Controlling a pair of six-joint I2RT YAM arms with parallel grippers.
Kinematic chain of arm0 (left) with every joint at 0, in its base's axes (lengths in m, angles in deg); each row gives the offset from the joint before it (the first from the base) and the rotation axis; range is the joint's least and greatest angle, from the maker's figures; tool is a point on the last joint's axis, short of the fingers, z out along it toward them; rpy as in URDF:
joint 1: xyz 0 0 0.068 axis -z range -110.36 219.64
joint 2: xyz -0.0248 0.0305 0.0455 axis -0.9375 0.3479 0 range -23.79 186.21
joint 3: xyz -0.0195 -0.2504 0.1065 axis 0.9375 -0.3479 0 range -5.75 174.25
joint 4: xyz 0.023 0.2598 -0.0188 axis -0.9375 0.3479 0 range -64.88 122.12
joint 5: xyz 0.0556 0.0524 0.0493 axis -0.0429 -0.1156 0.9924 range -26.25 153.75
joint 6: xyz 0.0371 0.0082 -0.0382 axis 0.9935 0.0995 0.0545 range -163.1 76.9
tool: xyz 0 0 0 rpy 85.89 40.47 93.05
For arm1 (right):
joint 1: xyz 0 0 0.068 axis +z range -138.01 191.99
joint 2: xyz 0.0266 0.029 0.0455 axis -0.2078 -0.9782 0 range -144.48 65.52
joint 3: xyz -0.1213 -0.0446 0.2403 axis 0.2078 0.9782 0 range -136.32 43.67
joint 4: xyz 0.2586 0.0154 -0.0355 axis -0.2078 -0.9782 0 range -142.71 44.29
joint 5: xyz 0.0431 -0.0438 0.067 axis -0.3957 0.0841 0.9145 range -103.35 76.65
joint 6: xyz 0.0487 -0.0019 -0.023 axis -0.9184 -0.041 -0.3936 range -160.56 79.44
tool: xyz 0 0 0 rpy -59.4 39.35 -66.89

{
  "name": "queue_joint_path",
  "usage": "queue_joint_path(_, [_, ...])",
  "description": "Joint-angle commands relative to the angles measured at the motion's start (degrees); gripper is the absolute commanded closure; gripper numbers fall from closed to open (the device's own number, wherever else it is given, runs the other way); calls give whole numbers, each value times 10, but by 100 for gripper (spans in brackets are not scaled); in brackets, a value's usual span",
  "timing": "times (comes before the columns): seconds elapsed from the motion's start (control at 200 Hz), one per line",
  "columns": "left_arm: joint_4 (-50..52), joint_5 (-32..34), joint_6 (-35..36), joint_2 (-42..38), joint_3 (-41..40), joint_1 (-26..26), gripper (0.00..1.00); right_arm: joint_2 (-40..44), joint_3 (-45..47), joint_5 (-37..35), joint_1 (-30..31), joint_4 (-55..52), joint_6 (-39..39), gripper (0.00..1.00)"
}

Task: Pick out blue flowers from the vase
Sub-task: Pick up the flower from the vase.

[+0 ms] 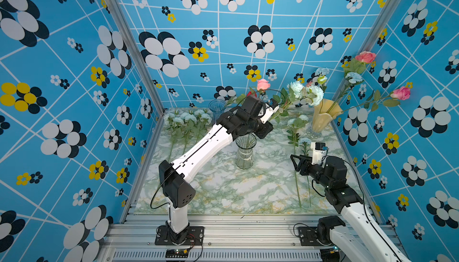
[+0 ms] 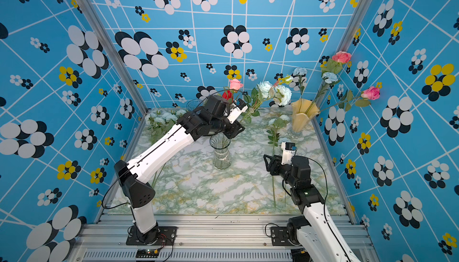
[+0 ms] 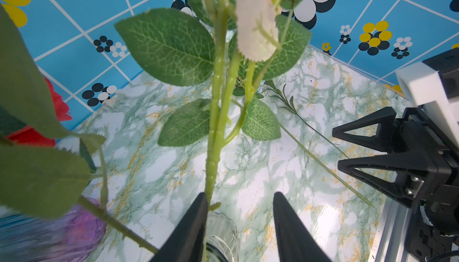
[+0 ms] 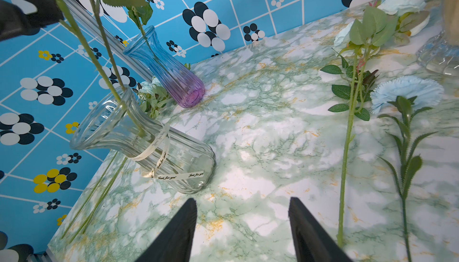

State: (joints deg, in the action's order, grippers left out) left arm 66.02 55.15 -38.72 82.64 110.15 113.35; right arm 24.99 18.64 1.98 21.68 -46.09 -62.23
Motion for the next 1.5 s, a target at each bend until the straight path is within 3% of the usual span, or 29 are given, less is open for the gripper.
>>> queue_joint_path(0.0, [-26,-1,11,8,3,-5,56,6,7,-7,-1,13,-1,42])
queue_joint_path(0.645, [-54,1,19,49,28,-16,53,-9,13,1,1,33,-8,53])
queue_joint_path(0.715, [-56,1,19,48,27,-16,55,-10,13,1,1,36,-9,55])
queue_joint_path(0.759, [-57,1,19,48,27,-16,64,-11,14,1,1,37,-9,56])
queue_joint_path(0.894, [-58,3,18,43,25,-16,70,-19,15,5,1,44,-12,57])
queue_joint_path(0.989, [-63,2,19,38,21,-16,82,-26,13,9,2,49,-13,59])
queue_joint_path(1.499, [-77,39,51,0,5,-17,99,-24,10,10,2,40,-13,63])
